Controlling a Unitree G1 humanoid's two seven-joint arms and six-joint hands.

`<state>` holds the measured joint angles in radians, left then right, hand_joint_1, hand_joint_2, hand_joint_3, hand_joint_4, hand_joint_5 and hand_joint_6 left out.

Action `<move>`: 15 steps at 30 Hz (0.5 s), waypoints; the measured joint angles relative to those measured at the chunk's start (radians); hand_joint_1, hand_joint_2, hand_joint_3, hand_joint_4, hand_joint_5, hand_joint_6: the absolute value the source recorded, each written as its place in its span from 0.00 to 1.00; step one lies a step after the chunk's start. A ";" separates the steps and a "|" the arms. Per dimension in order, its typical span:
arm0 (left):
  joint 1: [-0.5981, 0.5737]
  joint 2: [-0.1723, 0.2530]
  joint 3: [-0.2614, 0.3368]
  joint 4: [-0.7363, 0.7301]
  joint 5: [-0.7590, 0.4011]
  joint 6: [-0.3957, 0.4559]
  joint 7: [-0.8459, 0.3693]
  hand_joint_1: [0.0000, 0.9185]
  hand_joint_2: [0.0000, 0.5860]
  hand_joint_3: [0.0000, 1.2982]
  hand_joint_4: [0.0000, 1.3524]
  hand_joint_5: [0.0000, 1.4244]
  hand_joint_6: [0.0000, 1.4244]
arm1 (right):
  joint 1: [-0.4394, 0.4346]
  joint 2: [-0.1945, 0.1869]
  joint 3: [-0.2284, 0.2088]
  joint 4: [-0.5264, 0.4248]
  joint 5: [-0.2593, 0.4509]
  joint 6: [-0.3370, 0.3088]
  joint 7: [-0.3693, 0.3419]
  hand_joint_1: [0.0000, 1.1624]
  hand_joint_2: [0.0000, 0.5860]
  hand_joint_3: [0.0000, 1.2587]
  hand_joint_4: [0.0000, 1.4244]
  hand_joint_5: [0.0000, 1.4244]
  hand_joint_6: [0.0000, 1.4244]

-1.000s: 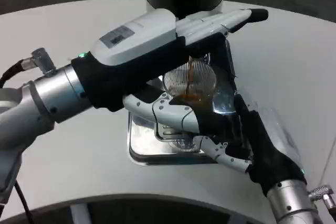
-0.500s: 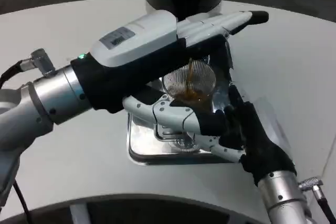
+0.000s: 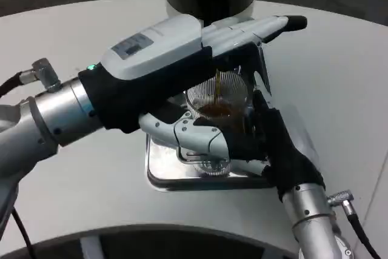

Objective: Grasp the cup under the faucet to collect the drink, then remove the cup.

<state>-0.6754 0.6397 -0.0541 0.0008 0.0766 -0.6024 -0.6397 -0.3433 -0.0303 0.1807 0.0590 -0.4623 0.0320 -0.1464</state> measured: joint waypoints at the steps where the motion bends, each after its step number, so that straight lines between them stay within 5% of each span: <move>1: 0.000 0.002 0.001 0.000 -0.001 0.000 0.000 0.00 0.20 0.00 0.00 0.03 0.03 | -0.005 0.001 0.001 0.010 0.001 -0.004 -0.002 0.57 0.36 0.00 0.00 0.00 0.00; 15: 0.000 0.012 0.003 0.005 -0.009 0.000 0.000 0.00 0.20 0.00 0.00 0.03 0.03 | -0.070 0.019 0.003 0.147 0.036 -0.087 -0.052 0.61 0.34 0.00 0.00 0.00 0.00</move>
<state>-0.6754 0.6518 -0.0510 0.0059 0.0675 -0.6027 -0.6395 -0.4137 -0.0117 0.1835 0.2060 -0.4263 -0.0545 -0.1981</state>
